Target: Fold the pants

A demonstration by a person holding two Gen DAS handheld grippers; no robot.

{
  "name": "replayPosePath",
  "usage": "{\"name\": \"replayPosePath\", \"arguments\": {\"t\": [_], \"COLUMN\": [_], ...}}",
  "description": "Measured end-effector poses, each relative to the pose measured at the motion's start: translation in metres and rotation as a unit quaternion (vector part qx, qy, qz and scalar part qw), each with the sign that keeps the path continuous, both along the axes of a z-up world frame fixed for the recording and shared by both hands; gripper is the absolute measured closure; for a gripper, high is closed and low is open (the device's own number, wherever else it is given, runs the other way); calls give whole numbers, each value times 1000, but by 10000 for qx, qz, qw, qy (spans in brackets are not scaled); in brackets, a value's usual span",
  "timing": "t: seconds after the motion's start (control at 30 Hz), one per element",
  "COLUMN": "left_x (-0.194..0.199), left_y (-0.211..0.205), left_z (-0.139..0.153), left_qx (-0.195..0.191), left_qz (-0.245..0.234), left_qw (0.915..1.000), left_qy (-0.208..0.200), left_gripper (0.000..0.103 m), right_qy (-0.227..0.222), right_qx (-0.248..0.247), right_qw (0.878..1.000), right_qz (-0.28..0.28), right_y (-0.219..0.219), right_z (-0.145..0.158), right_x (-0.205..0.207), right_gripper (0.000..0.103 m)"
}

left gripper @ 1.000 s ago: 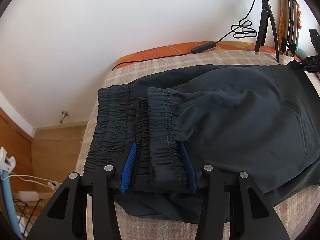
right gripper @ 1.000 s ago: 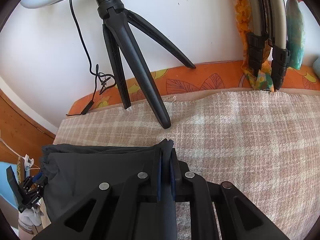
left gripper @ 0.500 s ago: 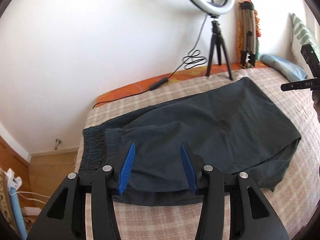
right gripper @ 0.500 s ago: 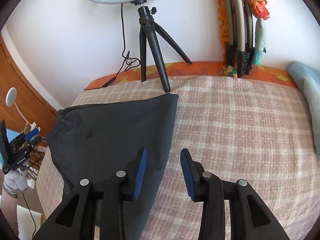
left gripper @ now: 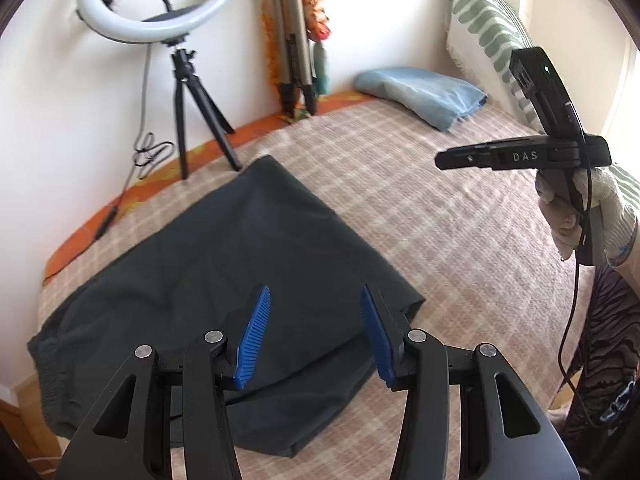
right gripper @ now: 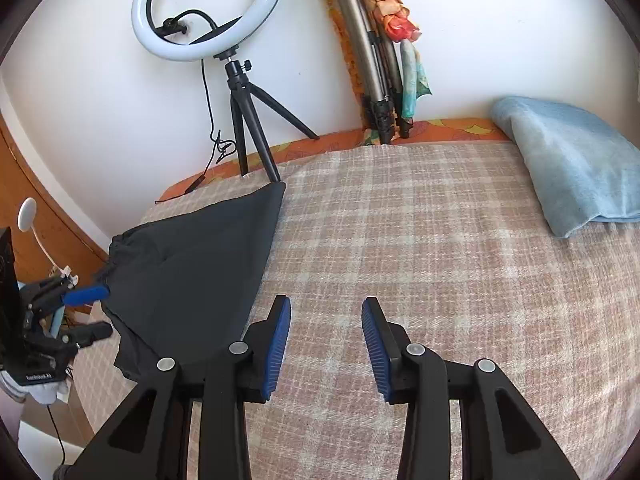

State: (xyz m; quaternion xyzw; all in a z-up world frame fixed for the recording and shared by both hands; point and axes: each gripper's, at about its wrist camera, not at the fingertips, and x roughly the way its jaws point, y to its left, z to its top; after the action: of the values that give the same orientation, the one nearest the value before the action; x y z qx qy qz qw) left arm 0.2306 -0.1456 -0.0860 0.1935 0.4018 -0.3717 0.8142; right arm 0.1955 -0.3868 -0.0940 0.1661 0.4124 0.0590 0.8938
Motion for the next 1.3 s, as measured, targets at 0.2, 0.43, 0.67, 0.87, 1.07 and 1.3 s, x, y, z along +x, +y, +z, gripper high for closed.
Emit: {"name": "replayPosePath", "arguments": {"t": [0.2, 0.43, 0.67, 0.87, 1.07, 1.3], "left_x": [-25, -37, -22, -16, -17, -23], "left_y": [-62, -90, -86, -74, -58, -47], "left_z": [-41, -68, -80, -73, -53, -41], "left_qx": [439, 1059, 1014, 722, 253, -26], "left_qz": [-389, -406, -216, -31, 116, 171], "left_qw": [9977, 9935, 9943, 9971, 9994, 9997], "left_qy": [329, 138, 236, 256, 186, 170], "left_gripper": [57, 55, 61, 96, 97, 97], "right_qy": [-27, 30, 21, 274, 564, 908], "right_qx": [182, 423, 695, 1117, 1420, 1687], "right_qw": [9998, 9991, 9976, 9932, 9871, 9808], "right_qz": [38, 17, 49, 198, 490, 365], "right_y": [-17, -27, -24, -14, 14, 36], "right_z": [-2, -8, -5, -18, -31, -65], "right_x": [-2, 8, 13, 25, 64, 135], "right_gripper": [62, 62, 61, 57, 53, 53]}}
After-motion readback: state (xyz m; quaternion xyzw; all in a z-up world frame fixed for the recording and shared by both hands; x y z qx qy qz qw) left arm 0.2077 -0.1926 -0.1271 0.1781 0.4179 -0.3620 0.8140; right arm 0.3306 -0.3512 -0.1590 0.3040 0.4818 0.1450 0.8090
